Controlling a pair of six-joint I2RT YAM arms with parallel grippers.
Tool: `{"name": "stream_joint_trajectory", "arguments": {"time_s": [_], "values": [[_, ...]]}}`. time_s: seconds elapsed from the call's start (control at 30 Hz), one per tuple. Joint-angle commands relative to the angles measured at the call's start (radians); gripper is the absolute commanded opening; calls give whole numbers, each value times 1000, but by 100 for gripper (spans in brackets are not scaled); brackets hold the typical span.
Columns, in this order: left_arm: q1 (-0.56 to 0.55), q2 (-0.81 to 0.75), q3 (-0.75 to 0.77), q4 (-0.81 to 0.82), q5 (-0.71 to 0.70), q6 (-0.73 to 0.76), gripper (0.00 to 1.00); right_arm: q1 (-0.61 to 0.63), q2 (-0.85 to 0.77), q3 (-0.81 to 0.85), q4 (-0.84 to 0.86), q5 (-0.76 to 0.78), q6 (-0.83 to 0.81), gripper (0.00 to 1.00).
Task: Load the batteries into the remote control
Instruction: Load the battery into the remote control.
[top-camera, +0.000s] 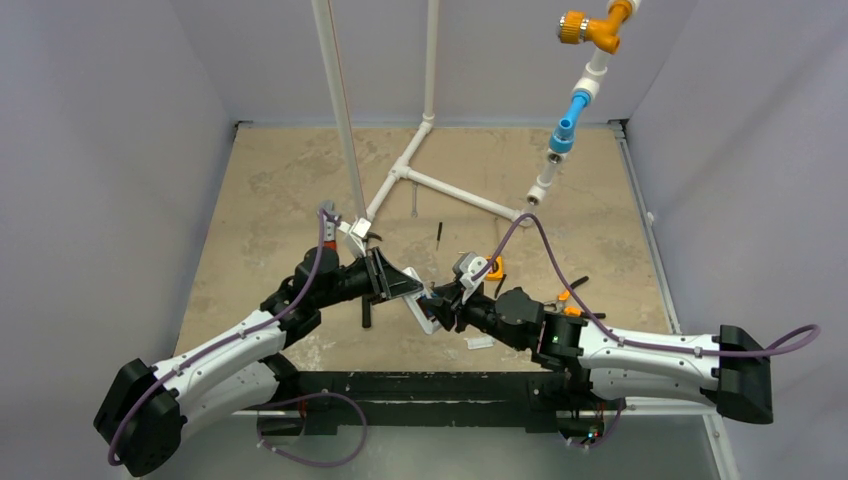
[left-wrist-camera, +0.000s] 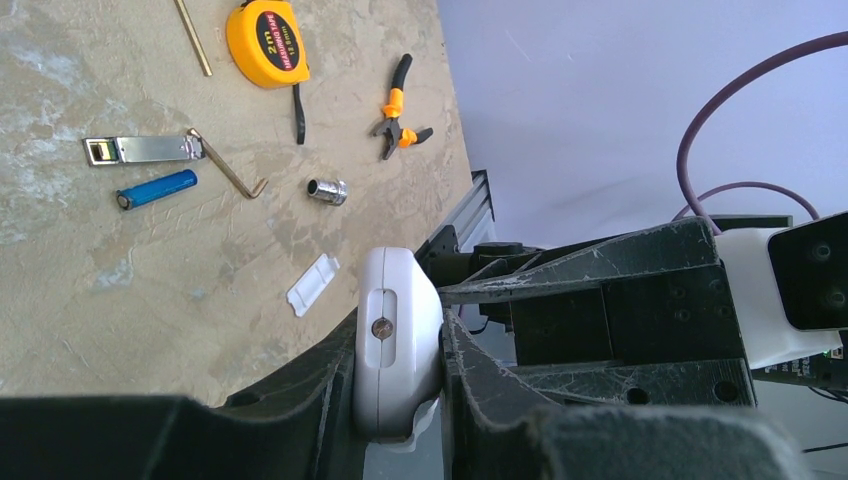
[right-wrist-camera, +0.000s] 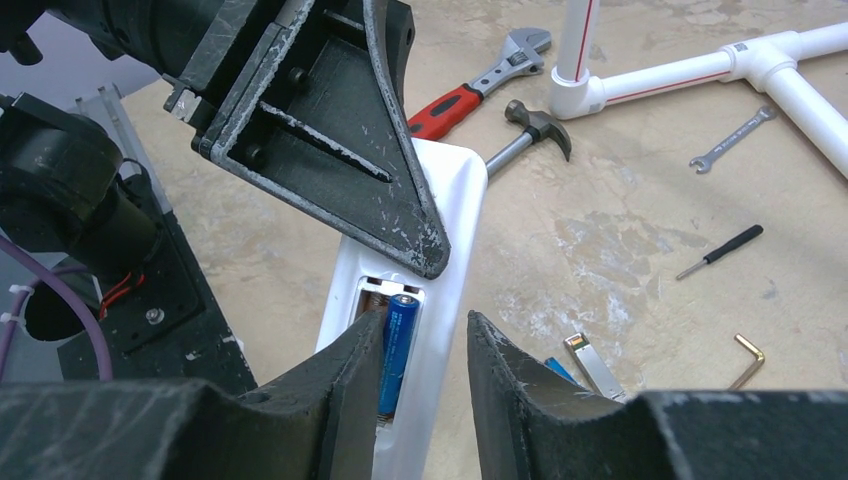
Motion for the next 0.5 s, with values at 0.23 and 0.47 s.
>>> {"name": "stream_joint_trajectory", "arguments": {"time_s": [0.23,0.47], "values": [[-5,-14,38,72,58,-14,0,-9,-19,-5,-64,28,-18,37],[-4,-6,36,79,61,-15,0,-9,-44,-11,-89,27,-14,42]]}}
